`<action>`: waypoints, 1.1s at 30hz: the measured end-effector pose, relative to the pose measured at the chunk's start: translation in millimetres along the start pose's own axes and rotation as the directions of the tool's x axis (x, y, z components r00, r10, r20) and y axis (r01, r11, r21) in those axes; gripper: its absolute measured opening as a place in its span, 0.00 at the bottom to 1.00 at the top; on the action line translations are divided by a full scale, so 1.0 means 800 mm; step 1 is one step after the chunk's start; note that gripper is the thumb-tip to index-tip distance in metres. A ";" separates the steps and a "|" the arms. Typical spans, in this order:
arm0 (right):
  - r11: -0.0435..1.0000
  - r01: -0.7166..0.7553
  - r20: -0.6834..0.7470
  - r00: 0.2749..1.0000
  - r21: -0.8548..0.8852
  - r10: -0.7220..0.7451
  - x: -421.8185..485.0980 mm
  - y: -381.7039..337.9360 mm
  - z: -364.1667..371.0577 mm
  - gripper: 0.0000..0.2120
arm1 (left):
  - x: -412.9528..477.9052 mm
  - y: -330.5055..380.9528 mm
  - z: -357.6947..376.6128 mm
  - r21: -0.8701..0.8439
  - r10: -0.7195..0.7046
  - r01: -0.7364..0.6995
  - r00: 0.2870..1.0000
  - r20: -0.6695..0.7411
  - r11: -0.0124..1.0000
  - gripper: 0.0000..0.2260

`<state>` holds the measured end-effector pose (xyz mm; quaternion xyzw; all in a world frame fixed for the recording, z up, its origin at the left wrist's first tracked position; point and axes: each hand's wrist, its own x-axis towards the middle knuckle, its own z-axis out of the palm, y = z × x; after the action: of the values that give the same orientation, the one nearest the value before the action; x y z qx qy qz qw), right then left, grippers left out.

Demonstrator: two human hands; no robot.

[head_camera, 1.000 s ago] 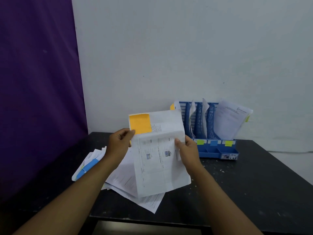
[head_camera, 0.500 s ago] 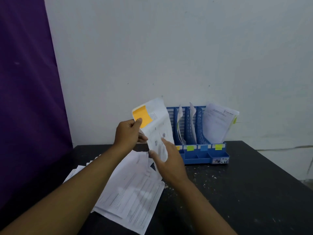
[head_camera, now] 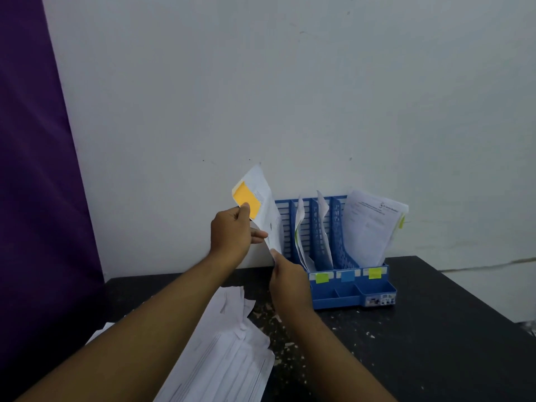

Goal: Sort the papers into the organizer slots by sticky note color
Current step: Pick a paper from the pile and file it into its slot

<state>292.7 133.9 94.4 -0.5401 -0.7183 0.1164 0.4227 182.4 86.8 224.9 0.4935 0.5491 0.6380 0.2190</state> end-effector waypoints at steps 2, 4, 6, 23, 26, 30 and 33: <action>0.999 -0.002 -0.005 1.000 -0.037 0.002 0.018 0.009 0.004 0.21 | 0.012 -0.005 0.010 0.006 0.021 -0.021 1.000 -0.003 1.000 0.19; 0.999 0.002 -0.010 1.000 -0.040 -0.002 0.034 0.017 0.007 0.21 | 0.023 -0.011 0.020 -0.007 0.031 -0.031 0.999 -0.011 1.000 0.17; 1.000 -0.023 -0.007 1.000 -0.006 0.023 0.050 0.026 0.014 0.22 | 0.034 -0.017 0.028 -0.012 0.034 -0.034 0.999 -0.009 0.999 0.16; 0.995 -0.096 0.020 0.995 -0.016 0.096 0.088 0.057 0.061 0.14 | 0.000 -0.129 0.003 0.104 -0.111 0.103 0.991 0.074 0.989 0.10; 0.998 -0.057 0.005 0.998 -0.015 0.057 0.082 0.055 0.063 0.15 | -0.007 -0.144 -0.005 0.141 -0.099 0.090 0.993 0.062 0.986 0.16; 0.961 -0.165 0.083 0.979 -0.222 0.187 0.080 0.052 0.075 0.20 | -0.005 -0.159 -0.019 0.139 -0.097 0.088 0.993 0.062 0.986 0.17; 0.954 -0.215 0.087 0.967 -0.210 0.237 0.083 0.046 0.074 0.22 | 0.001 -0.166 -0.027 0.145 -0.127 0.120 0.991 0.039 0.982 0.18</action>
<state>270.0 223.5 67.3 -0.6510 -0.6821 0.1219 0.3099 128.4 116.8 105.4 0.4878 0.6173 0.5705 0.2355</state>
